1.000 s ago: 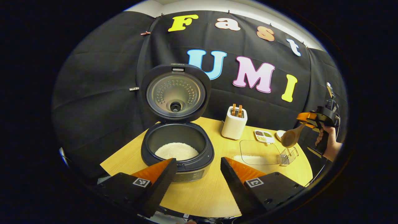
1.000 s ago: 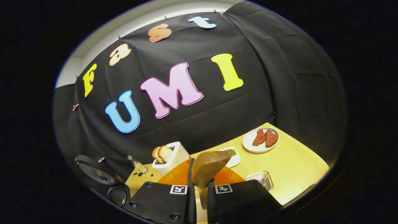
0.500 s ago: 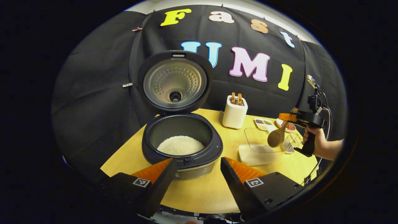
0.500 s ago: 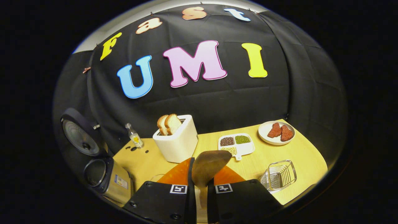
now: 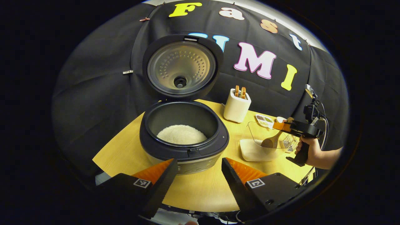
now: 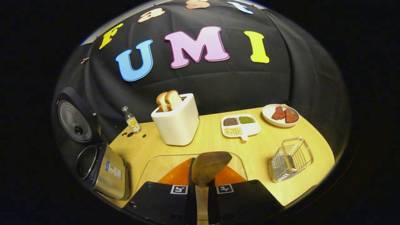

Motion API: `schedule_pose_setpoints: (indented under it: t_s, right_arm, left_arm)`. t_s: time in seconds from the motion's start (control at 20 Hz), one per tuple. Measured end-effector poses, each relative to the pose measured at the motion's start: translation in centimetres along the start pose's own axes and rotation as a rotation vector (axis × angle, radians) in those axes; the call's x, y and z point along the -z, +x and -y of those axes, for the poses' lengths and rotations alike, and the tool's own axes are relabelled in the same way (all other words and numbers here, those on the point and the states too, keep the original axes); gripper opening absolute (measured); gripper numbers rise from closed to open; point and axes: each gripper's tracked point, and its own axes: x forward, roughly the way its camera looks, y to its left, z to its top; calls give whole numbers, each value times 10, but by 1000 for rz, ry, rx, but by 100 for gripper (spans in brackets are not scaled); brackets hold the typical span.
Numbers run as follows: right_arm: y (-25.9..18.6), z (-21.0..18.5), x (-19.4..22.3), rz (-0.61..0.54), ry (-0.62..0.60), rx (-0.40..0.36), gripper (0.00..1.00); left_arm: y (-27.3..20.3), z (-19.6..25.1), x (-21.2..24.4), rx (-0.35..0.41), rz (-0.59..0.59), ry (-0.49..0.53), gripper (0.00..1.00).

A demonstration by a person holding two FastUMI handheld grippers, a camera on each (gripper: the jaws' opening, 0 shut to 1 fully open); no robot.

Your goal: Close the left gripper, press the button to open the rice cooker; take a wooden spoon from the chopstick holder with the right hand, scoop a spoonful of rice and pour it into the rice cooker, then put the wooden spoon back into the chopstick holder.

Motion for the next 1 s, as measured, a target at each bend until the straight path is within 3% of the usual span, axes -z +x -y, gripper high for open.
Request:
schedule_pose_setpoints:
  t_s: [0.3, 0.55, 0.85, 0.9, 1.0]
  right_arm:
    - [8, -42, 16, -87, 217, -31, 18]
    - [15, -51, 18, -154, 371, -23, 18]
    - [9, -36, -1, -140, 480, 10, 18]
    - [7, -32, -4, -137, 505, 15, 13]
    - [-1, -18, -8, -135, 551, 41, 18]
  left_arm:
    - [-4, -8, -14, 2, 32, -122, 95]
    - [-17, -14, -8, -5, 27, -137, 95]
    - [-24, -15, -28, 6, 82, -137, 95]
    - [-25, -15, -32, 10, 93, -127, 95]
    - [-27, -15, -40, 17, 114, -107, 95]
